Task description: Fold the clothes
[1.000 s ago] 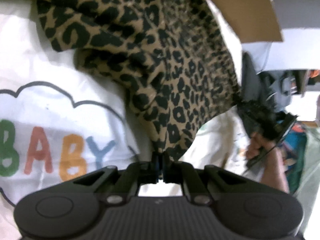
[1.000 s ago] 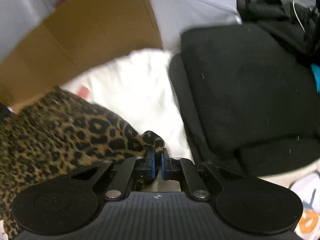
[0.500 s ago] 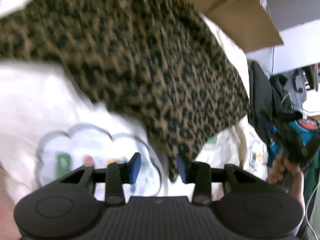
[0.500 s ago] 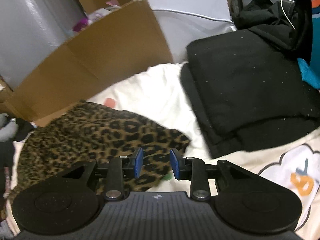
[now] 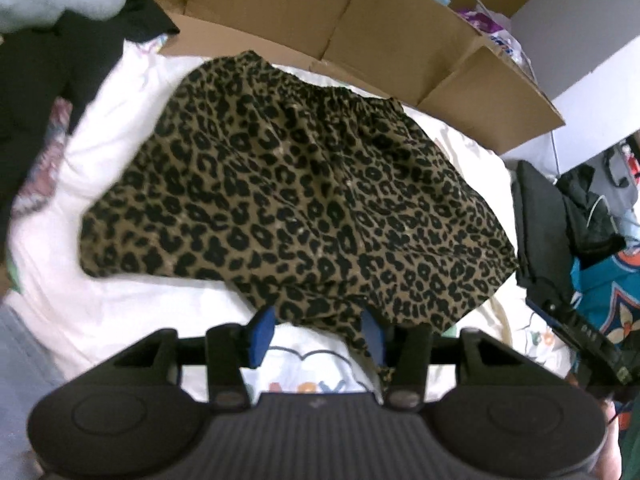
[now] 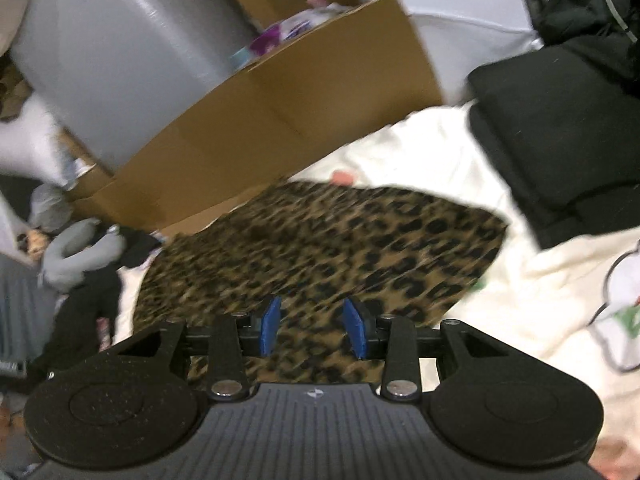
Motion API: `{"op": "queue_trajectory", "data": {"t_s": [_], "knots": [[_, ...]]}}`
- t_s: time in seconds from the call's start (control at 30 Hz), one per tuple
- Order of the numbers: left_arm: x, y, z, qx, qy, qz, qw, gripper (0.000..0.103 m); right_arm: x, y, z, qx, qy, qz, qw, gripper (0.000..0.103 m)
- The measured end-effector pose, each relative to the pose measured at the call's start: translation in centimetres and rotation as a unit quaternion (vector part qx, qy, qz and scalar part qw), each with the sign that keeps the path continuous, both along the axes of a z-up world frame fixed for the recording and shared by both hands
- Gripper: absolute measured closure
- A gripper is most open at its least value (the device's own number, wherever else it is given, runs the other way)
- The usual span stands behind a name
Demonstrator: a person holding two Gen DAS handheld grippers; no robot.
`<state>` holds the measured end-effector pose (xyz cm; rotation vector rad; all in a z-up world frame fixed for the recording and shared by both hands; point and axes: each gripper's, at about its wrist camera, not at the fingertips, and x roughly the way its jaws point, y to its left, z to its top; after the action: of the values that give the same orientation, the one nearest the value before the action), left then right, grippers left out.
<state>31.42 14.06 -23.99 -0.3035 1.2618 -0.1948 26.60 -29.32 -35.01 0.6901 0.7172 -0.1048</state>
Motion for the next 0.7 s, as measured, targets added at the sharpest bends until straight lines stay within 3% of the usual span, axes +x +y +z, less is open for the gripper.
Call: {"op": "queue_trajectory", "data": {"t_s": [0.13, 0.4, 0.53, 0.7], "knots": [[0.7, 0.2, -0.1, 0.004, -0.005, -0.017, 0.9998, 0.045, -0.1, 2.2, 0.0, 0.057, -0.012, 0.031, 0.998, 0.061], [0.7, -0.2, -4.4, 0.007, -0.018, -0.066, 0.9976, 0.045, 1.1, 7.1, -0.8, 0.029, 0.001, 0.077, 0.997, 0.061], [-0.4, 0.0, -6.6, -0.007, -0.027, -0.068, 0.9973, 0.045, 1.9, 8.8, -1.4, 0.018, -0.003, 0.110, 0.994, 0.061], [-1.6, -0.2, -9.9, -0.011, -0.016, -0.082, 0.9965, 0.051, 2.4, 9.8, -3.0, 0.016, 0.002, 0.138, 0.990, 0.061]]}}
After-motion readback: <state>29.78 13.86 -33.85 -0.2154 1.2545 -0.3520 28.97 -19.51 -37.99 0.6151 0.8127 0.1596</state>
